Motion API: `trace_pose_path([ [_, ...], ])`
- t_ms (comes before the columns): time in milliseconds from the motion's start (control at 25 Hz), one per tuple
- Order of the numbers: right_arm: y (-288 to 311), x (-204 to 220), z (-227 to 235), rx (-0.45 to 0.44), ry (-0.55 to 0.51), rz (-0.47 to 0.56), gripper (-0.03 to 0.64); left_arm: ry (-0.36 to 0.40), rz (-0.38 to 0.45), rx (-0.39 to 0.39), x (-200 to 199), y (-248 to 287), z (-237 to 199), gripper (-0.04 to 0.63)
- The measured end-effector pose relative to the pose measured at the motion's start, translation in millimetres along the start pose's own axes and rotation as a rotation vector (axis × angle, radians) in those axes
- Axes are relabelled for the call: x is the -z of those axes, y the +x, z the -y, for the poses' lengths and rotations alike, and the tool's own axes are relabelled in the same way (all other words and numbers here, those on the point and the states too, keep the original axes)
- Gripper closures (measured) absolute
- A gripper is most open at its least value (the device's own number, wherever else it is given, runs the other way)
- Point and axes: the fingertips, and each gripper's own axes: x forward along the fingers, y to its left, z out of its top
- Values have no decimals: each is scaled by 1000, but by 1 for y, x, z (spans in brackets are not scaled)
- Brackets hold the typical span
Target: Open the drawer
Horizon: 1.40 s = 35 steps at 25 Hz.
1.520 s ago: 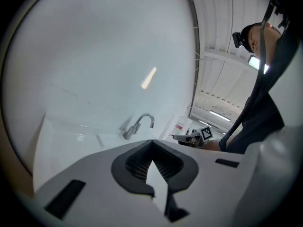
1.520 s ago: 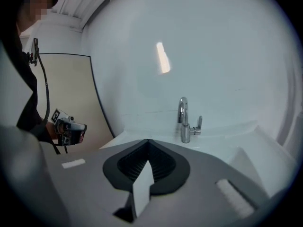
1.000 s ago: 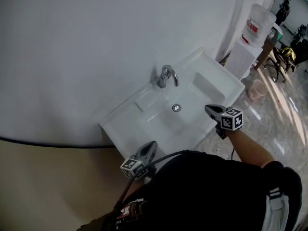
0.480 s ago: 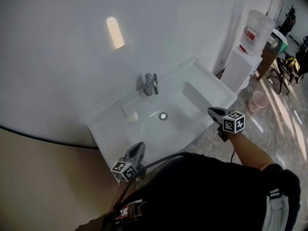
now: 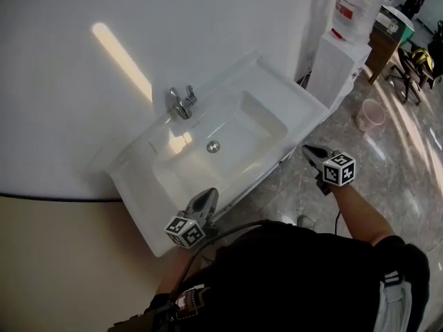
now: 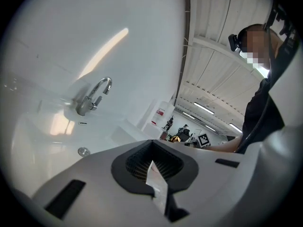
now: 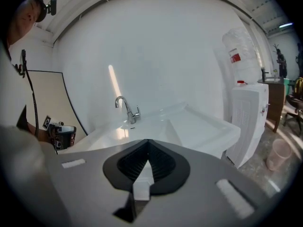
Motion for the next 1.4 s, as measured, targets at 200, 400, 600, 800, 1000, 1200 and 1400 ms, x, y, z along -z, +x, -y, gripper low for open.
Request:
trace_pose_path([
  [200, -8, 27, 39, 27, 12, 10, 615, -18, -89, 45, 46, 42, 21, 595],
  [400, -1, 61, 67, 23, -22, -11, 615, -12, -161, 93, 99, 85, 33, 595],
  [600, 11, 94, 83, -11, -41, -45, 615, 14, -218, 128, 148, 123, 49, 595],
  [800, 30, 126, 102, -51, -59, -61, 615, -1, -260, 105, 195, 151, 45, 595],
  [1000, 51, 171, 126, -76, -65, -52, 615, -31, -286, 60, 248, 172, 24, 595],
  [1200, 79, 218, 159, -75, -67, -51, 615, -49, -306, 7, 300, 198, -7, 595],
  [1400, 102, 256, 181, -74, -65, -45, 614, -131, -284, -29, 342, 232, -35, 595],
])
